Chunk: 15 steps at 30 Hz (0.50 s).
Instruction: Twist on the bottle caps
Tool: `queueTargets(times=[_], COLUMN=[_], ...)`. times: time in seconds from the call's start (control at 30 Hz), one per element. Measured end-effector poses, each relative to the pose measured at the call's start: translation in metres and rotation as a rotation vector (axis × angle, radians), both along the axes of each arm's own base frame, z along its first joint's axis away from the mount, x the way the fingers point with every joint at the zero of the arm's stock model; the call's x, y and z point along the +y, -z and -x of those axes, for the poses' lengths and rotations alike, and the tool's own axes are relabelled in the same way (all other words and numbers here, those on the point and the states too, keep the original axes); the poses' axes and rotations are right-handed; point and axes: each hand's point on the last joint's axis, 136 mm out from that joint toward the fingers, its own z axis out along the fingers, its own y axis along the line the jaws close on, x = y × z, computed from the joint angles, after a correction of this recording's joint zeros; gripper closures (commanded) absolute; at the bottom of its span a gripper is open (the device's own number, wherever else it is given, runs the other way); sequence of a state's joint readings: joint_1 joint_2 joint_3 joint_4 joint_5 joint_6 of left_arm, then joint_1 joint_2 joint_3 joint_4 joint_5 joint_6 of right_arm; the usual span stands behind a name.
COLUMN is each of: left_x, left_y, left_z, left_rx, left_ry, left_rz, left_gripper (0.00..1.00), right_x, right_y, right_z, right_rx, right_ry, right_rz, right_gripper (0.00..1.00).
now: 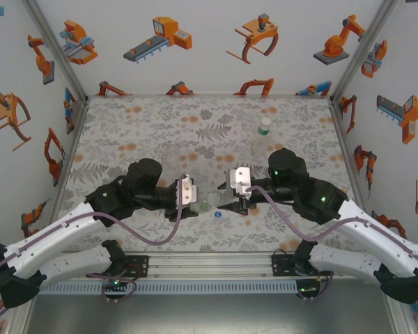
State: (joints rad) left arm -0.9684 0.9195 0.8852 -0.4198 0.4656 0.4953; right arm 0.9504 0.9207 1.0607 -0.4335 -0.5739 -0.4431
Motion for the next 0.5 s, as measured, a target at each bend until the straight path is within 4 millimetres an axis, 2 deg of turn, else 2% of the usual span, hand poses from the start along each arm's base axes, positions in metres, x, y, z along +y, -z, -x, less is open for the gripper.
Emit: queueTargets(times=[0.3, 0.43, 0.5], left_x=[0.0013, 0.0013, 0.0015], left_y=[0.0032, 0.0034, 0.0036], left_z=[0.0010, 0.0008, 0.0007], left_rx=[0.009, 0.010, 0.010], left_ry=[0.000, -0.001, -0.001], left_rz=[-0.013, -0.014, -0.015], left_gripper=[1.00, 1.00, 1.00], right_x=[0.0082, 0.0105, 0.0106], right_y=[-0.0060, -0.0046, -0.0044], right_z=[0.0045, 0.0048, 0.0051], right_rx=[-0.002, 0.008, 0.010], right_ry=[-0.056, -0.066, -0.068], right_rz=[-0.036, -0.034, -0.033], right_gripper=[0.55, 0.61, 0.68])
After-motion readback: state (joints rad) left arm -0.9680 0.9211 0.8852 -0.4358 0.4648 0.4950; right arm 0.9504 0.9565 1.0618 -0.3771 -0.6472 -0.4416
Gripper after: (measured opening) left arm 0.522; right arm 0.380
